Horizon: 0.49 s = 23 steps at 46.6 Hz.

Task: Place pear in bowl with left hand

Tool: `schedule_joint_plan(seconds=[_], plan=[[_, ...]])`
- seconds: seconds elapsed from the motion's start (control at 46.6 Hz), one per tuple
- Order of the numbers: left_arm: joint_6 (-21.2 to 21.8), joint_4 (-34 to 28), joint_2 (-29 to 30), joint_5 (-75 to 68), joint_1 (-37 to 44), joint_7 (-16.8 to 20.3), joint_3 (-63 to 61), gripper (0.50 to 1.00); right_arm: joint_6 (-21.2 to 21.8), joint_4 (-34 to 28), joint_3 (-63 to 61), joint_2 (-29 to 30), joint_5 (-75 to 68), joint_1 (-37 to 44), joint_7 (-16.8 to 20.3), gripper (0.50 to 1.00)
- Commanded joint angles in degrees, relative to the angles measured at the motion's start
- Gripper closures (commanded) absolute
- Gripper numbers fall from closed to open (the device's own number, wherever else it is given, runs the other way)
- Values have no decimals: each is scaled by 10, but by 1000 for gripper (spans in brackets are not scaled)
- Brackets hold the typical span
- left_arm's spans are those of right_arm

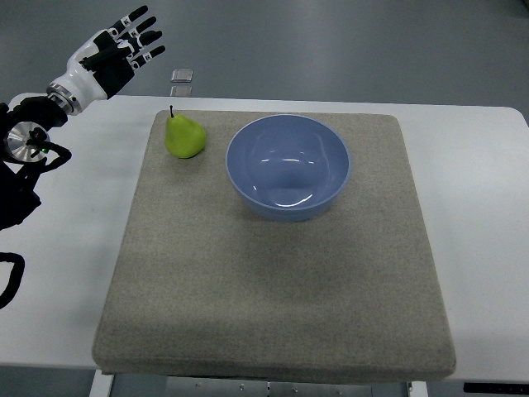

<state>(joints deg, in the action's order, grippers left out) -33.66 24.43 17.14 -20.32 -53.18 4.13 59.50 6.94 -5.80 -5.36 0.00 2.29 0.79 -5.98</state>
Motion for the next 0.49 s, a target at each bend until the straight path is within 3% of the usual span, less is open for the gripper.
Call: schedule_joint_plan(seconds=[0.0,0.472], plan=[[0,0,0,0,1,1,0,504,0,0,0,0,0,0,0,574],[-4,-8,4,1,0,2,0,504,0,0,0,0,0,0,0,574]])
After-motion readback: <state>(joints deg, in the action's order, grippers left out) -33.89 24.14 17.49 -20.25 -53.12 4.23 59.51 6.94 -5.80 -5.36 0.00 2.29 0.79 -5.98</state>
